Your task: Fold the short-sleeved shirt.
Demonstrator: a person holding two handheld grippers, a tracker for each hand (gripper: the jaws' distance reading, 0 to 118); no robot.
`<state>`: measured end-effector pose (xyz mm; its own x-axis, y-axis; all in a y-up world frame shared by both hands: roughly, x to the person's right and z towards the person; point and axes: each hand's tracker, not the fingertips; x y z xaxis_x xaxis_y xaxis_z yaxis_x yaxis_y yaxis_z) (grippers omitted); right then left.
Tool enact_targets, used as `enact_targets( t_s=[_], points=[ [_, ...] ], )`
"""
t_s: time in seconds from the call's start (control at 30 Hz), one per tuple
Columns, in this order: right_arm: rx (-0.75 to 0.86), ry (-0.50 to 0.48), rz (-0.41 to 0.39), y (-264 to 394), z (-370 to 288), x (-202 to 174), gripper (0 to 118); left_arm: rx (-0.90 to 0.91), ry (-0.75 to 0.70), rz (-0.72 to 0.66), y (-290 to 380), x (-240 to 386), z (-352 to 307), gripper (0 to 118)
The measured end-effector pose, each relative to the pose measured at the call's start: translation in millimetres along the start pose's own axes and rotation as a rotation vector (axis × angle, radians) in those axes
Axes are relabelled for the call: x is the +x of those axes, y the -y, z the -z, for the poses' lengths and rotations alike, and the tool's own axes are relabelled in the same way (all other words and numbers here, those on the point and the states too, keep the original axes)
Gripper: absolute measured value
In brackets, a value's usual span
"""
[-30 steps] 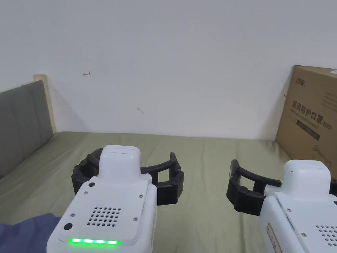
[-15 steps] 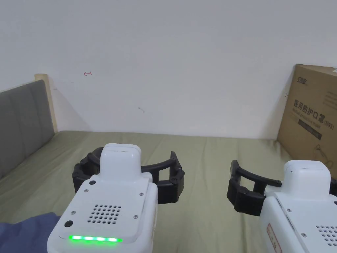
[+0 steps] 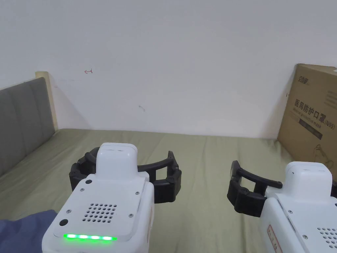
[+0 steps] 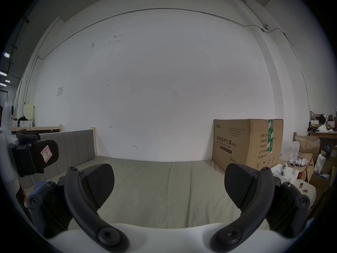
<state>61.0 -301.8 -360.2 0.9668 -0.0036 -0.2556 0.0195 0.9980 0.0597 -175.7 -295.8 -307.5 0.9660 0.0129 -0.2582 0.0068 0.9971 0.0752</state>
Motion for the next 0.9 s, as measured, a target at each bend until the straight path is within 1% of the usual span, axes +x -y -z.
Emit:
enact_targets(
  t_s=[0.17, 0.27, 0.57, 0.9],
  points=[
    [-0.009, 0.020, 0.051, -2, 1, 4, 118, 0.000, -0.002, -0.002, 0, 2, -2, 118],
    [-0.014, 0.022, 0.062, -1, 2, 8, 118, 0.018, -0.011, 0.004, 1, 2, -4, 118],
    [-0.030, 0.037, 0.045, 4, 2, 9, 118, 0.021, -0.002, 0.040, 3, 6, -5, 118],
    [-0.022, 0.018, 0.032, 3, 1, 7, 118, 0.000, 0.013, 0.057, 4, 11, -4, 118]
  ],
)
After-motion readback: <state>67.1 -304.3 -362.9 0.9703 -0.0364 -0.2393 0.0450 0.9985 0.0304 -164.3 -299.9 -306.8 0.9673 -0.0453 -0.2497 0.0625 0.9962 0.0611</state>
